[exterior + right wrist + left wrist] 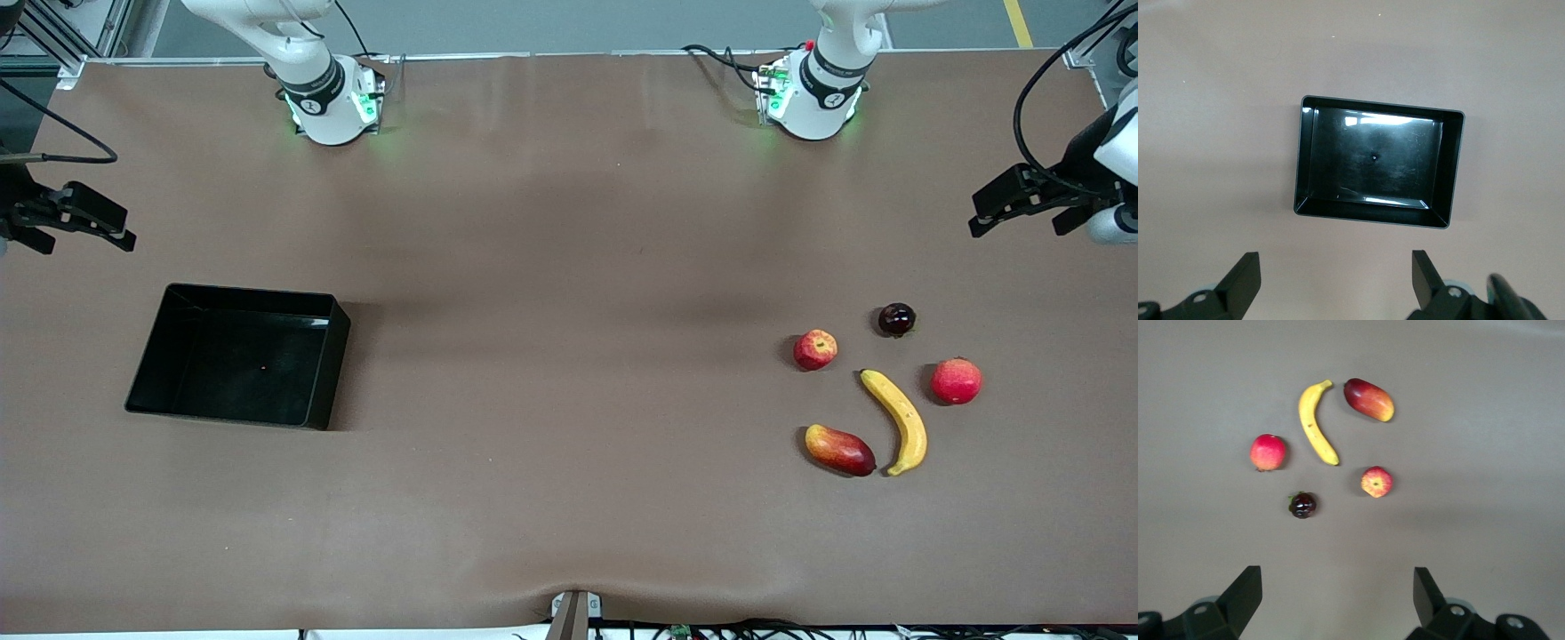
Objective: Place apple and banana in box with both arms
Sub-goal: 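Reach the left gripper to the apple while the right gripper nears the tray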
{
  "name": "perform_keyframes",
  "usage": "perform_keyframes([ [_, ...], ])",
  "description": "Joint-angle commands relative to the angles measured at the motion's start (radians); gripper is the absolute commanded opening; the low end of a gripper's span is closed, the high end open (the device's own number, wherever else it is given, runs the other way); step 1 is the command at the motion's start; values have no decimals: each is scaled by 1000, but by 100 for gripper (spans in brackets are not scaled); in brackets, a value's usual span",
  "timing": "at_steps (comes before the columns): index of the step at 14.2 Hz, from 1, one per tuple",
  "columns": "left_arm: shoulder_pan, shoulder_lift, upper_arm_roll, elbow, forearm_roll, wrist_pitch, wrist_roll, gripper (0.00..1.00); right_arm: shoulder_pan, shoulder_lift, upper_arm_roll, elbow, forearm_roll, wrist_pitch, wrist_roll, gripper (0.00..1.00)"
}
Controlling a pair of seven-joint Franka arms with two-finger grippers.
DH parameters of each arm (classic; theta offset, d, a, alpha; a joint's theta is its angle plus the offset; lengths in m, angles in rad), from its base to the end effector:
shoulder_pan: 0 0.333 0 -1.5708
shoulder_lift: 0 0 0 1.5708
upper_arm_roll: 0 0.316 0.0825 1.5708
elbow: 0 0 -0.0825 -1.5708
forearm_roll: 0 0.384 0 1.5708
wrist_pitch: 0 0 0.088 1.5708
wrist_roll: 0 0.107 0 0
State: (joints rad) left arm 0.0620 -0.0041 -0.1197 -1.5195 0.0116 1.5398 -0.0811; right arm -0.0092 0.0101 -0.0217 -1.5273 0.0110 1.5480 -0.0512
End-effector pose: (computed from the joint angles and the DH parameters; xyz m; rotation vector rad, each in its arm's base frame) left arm 0.5498 -0.0306 0.6481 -3.1308 -0.0374 -0.0394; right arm 0.5556 -0.0159 0.6374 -3.1310 -0.0323 -0.0173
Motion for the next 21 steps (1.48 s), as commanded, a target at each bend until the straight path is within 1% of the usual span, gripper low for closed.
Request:
perform_keyframes([
  [1,13,10,-3,19,28,-10,7,100,-15,14,11,27,-10,-9,-13,100],
  [2,16,21,-3,19,40,-12,7,100,-15,14,11,27,-10,-8,-13,100],
  [4,3,76,-14,24,164,-10,14,100,-15,14,11,27,-10,-8,-13,100],
  [5,-5,104,-20,24,182,-10,3,100,-15,16,11,27,-10,-8,-13,100],
  [7,-22,185,-26,24,174,8,-9,100,-15,24,11,27,-11,-8,-13,100],
  [8,-36,229,-31,18,166,43,-14,100,-17,40,9,27,-17,0,-13,100],
  [10,-45,315,-31,-17,108,112,-54,100,-31,63,9,29,-17,32,-15,100],
  [11,-45,344,-31,-49,79,162,-112,100,-47,67,9,29,-7,37,-15,100],
  [12,-48,357,-32,-95,76,216,-146,100,-58,82,9,29,-5,43,-15,100],
  [14,-62,357,-34,-229,74,383,-161,100,-67,109,9,29,-20,50,-18,100],
  [16,-60,348,-34,-383,74,584,-187,100,-101,139,9,27,-14,73,-18,100],
  [17,-57,348,-34,-433,74,647,-212,100,-101,157,9,27,-19,83,-18,100],
  [19,-59,354,-35,-487,73,713,-252,100,-124,206,9,26,-19,110,-22,100],
  [21,-62,371,-37,-516,73,752,-255,100,-147,269,9,21,-19,136,-88,100],
])
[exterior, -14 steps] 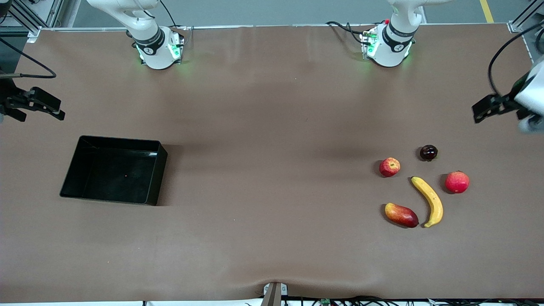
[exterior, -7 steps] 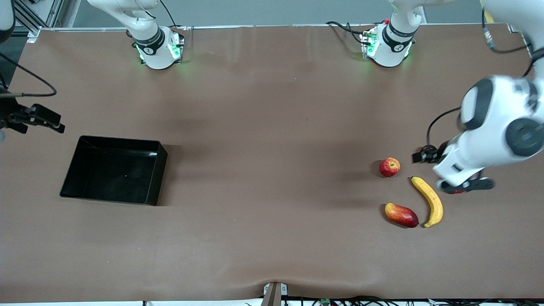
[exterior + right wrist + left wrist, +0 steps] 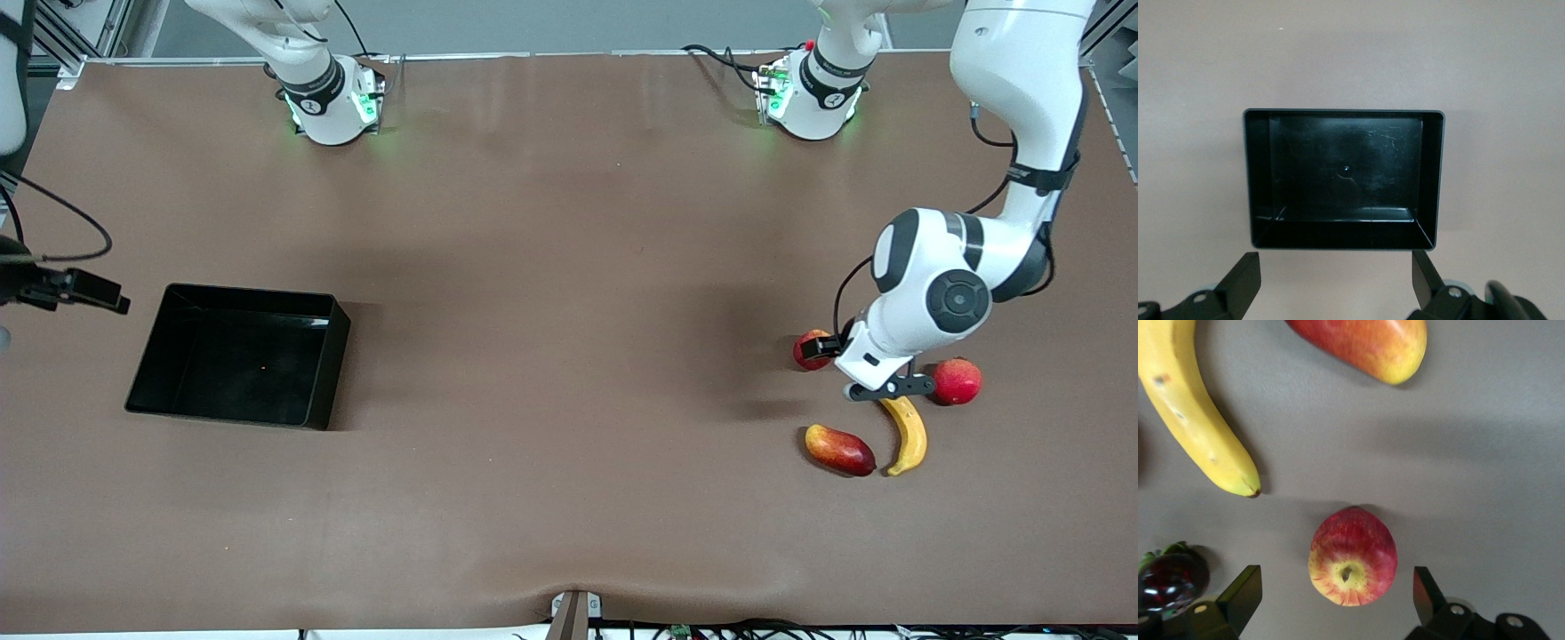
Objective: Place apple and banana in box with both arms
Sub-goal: 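Reach the left gripper to the apple while the right gripper nears the tray, then close the left gripper on the apple while the right gripper pushes the tray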
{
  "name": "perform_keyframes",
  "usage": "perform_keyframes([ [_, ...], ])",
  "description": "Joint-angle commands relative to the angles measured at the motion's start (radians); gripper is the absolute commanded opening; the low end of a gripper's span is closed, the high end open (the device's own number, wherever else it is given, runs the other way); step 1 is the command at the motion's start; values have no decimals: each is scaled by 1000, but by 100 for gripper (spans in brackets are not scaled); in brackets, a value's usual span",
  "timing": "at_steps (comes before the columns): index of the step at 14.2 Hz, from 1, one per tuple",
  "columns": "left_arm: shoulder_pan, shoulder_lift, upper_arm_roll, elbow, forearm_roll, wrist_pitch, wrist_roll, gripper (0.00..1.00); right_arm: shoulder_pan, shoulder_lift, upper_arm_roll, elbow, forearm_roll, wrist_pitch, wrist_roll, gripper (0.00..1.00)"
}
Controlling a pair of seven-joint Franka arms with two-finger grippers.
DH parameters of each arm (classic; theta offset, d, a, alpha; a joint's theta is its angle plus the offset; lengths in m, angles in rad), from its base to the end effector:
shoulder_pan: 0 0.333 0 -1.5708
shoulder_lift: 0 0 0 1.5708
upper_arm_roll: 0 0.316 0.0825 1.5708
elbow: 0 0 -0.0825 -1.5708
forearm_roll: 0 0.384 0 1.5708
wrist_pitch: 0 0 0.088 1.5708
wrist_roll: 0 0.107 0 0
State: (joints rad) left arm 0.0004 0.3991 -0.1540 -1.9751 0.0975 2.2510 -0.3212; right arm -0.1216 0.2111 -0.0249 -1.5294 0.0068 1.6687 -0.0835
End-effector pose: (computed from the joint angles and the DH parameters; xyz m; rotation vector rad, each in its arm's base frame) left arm 0.5931 -0.0863 0.2586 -3.0932 -0.1706 0.1718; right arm 0.6130 -0.0884 0.5282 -3.1283 0.0994 0.1113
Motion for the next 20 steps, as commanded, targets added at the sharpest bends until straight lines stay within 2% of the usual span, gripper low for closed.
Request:
perform_keyframes([
  [1,3,-25,-2,-68,-13,51,-15,100,-53,80,13,21,-13,32,-74,100],
  [6,4,12,-1,-71,-12,84,-15,100,-95,177,13,15,-13,82,-78,100],
  [12,4,70,-1,-60,-12,141,-13,100,-161,255,13,-69,-14,267,-137,100],
  [13,4,75,-1,-60,-10,141,-13,91,-177,269,13,-69,-13,279,-160,100],
  [14,3,73,-1,-60,-10,141,-12,65,-190,283,13,-69,-13,293,-173,100],
  [15,3,69,-1,-60,-10,139,-4,31,-199,294,13,-71,-11,295,-177,100],
  [16,0,64,-2,-60,-10,137,-4,6,-210,306,13,-72,-10,298,-179,100],
  [17,0,55,-2,-57,-10,130,-2,0,-220,315,14,-86,-5,307,-179,100],
  [19,-2,15,-5,-32,-8,116,-1,0,-234,317,14,-133,-4,370,-183,100],
  [20,-2,-9,-15,-15,-8,75,1,0,-239,317,14,-158,-4,399,-202,94],
])
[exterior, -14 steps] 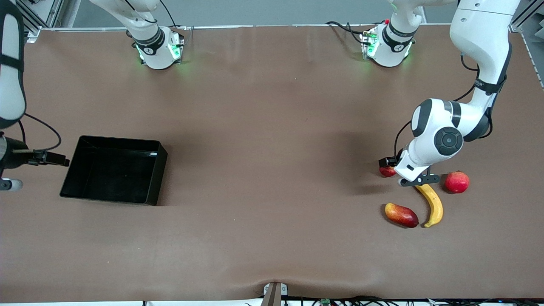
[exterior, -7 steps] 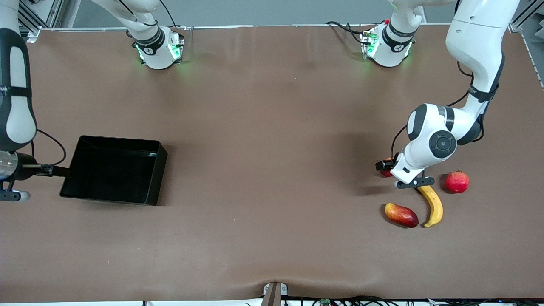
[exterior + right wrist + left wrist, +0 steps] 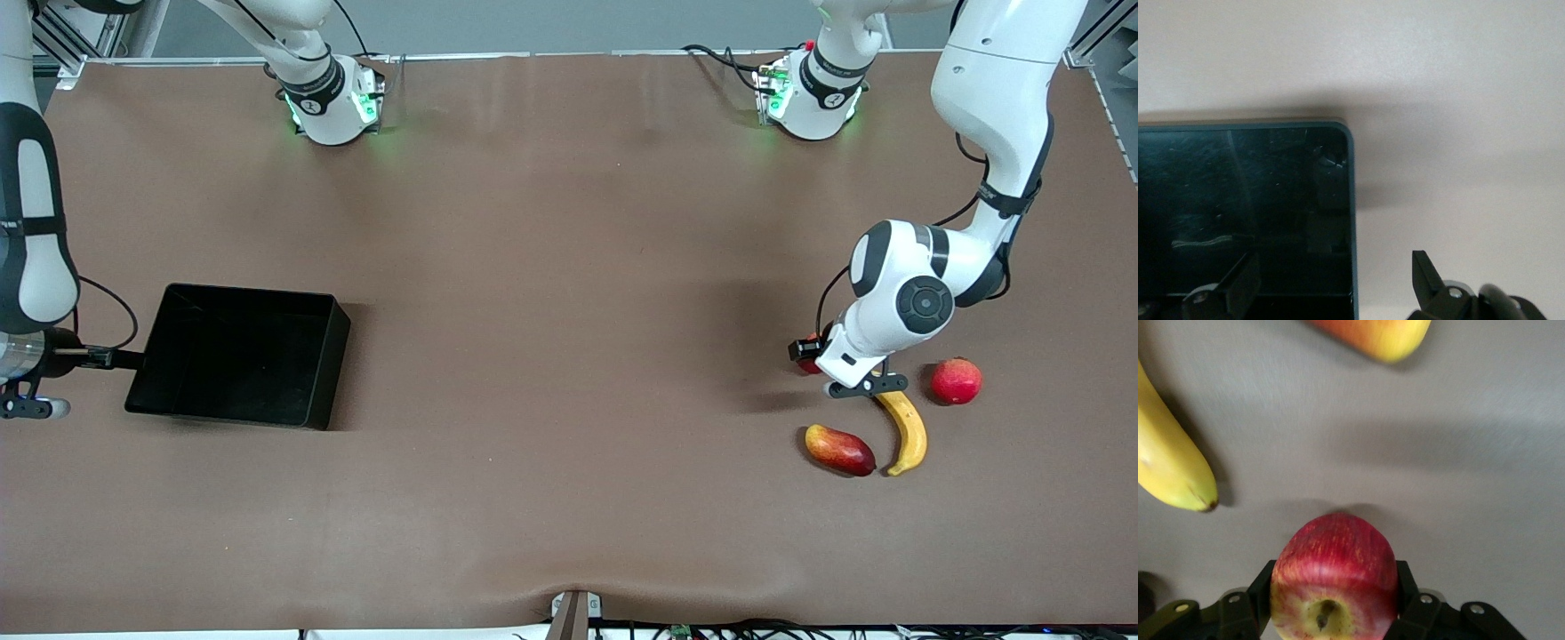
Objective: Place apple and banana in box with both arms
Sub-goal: 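Close the left gripper on the apple while the right gripper pushes the tray, then lift the apple with the left gripper while the right gripper pushes the tray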
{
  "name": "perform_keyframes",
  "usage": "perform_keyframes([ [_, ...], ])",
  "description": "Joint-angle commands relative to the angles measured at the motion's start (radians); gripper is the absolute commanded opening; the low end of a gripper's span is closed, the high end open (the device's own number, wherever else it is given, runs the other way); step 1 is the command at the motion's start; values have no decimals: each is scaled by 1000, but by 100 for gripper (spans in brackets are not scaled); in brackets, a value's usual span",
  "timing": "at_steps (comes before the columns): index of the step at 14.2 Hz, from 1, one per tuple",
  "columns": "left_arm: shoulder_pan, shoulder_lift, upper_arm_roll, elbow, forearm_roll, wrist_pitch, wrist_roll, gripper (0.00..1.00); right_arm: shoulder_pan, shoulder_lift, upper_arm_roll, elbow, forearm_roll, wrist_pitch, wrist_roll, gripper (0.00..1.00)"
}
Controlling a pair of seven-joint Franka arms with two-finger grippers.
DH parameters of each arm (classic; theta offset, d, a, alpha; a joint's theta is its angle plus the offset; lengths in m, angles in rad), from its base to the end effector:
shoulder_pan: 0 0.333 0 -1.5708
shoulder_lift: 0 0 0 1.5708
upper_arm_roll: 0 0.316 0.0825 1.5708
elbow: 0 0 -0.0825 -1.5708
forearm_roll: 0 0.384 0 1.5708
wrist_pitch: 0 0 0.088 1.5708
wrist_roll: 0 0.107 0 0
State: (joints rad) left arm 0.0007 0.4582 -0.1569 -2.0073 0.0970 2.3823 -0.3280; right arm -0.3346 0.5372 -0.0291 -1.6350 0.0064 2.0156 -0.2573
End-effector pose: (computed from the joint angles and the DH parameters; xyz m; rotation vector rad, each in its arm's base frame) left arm 0.5910 -0.0903 0.2212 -3.1219 -0.1752 0.1170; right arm 0.6235 -0.2346 0.2937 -3.0897 0.1650 0.2354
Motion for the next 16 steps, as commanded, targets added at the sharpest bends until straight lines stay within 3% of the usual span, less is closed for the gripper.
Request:
perform_keyframes([
  [1,-1,-90,-33,50,-10,-98,-3,0,-32,-10,18,-69,1,70,-43,84],
  [3,-2,-145,-53,112,-10,-211,-8,0,-30,-11,18,-100,1,77,-48,49],
  [7,-2,-170,-55,254,-6,-386,-6,0,-37,-10,18,-112,0,77,-69,12],
  [9,-1,-174,-61,330,1,-458,-3,0,-38,-10,18,-114,1,77,-85,0],
  [11,1,-170,-61,399,1,-530,9,0,-37,-11,18,-111,0,74,-86,0],
  [14,-1,-187,-69,401,0,-575,10,0,-32,-20,18,-101,0,58,-124,0],
  [16,-1,-188,-69,401,0,-587,10,0,-27,-20,21,-36,6,-30,-140,0],
])
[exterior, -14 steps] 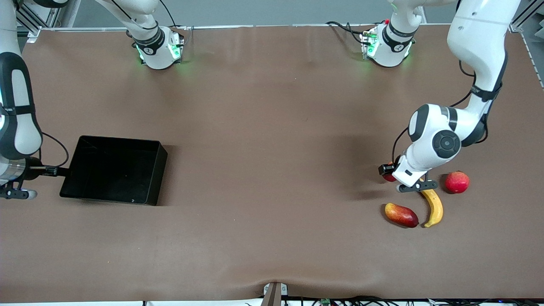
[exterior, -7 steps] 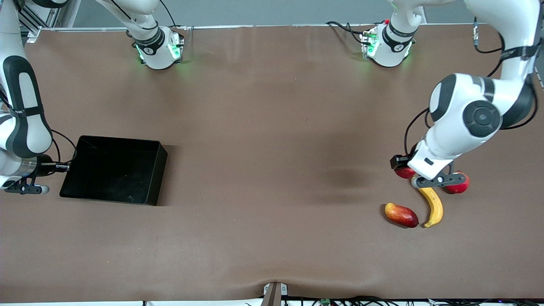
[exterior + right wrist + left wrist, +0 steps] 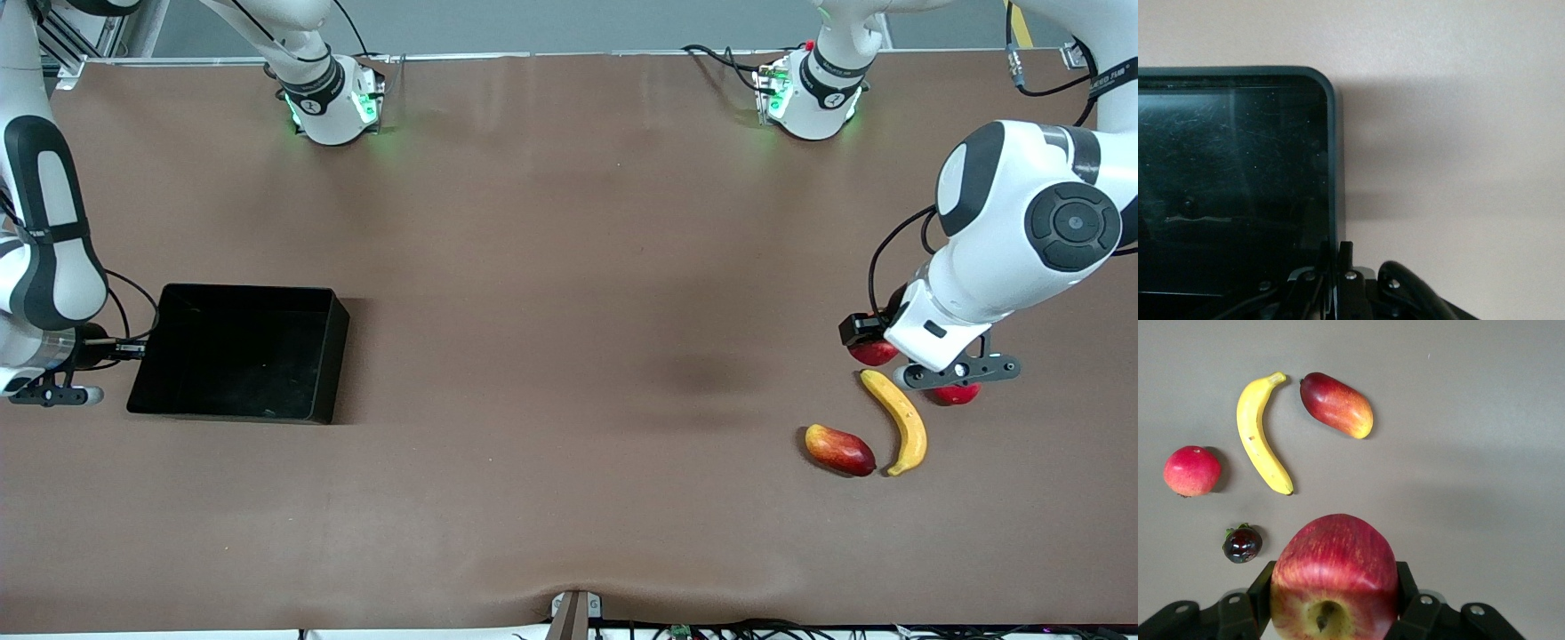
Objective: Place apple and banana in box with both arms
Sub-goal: 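Lift the apple with the left gripper while the right gripper pushes the tray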
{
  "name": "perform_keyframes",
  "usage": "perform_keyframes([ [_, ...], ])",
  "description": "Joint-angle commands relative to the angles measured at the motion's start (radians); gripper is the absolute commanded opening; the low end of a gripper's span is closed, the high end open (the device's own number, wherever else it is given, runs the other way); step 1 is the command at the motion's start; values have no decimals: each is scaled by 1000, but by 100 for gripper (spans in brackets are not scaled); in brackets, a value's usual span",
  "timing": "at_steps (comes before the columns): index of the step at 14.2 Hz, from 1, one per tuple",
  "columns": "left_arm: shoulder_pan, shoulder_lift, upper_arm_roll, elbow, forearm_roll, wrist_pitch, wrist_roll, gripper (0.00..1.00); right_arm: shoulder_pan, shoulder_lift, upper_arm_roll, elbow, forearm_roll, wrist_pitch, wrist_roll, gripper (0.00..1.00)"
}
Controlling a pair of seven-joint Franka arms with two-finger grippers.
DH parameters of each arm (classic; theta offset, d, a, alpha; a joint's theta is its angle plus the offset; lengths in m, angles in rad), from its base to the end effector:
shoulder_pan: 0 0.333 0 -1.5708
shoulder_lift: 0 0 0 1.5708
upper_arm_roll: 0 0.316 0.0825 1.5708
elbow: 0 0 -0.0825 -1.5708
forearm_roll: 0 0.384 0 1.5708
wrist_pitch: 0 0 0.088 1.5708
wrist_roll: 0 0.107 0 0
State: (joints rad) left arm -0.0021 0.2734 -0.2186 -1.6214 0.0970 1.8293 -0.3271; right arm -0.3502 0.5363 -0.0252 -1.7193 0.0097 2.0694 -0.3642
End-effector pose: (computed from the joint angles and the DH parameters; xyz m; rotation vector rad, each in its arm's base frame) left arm 0.6241 -0.1191 0.4620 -3.0892 -0.1313 0.0728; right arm 0.6042 -0.2361 0.2621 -3.0673 0.0219 0.2696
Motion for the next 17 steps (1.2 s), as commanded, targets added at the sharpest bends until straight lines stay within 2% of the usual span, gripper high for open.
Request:
perform_keyframes([
  [1,2,-5,-7,15,0,-38,10,0,-10,-18,19,102,6,-162,-30,0],
  [5,2,-10,-24,12,-3,-39,-1,0,36,-19,24,220,16,-345,-25,0],
  [9,7,-5,-24,12,-3,-42,-1,0,91,-36,24,277,154,-514,30,0],
  [12,8,-5,-24,11,-3,-44,2,0,192,-76,24,280,177,-551,70,0],
  [14,10,-3,-24,11,-3,-44,7,0,259,-88,25,280,184,-558,181,0],
  [17,7,3,-24,12,-2,-44,0,0,348,-96,44,277,251,-558,322,0],
])
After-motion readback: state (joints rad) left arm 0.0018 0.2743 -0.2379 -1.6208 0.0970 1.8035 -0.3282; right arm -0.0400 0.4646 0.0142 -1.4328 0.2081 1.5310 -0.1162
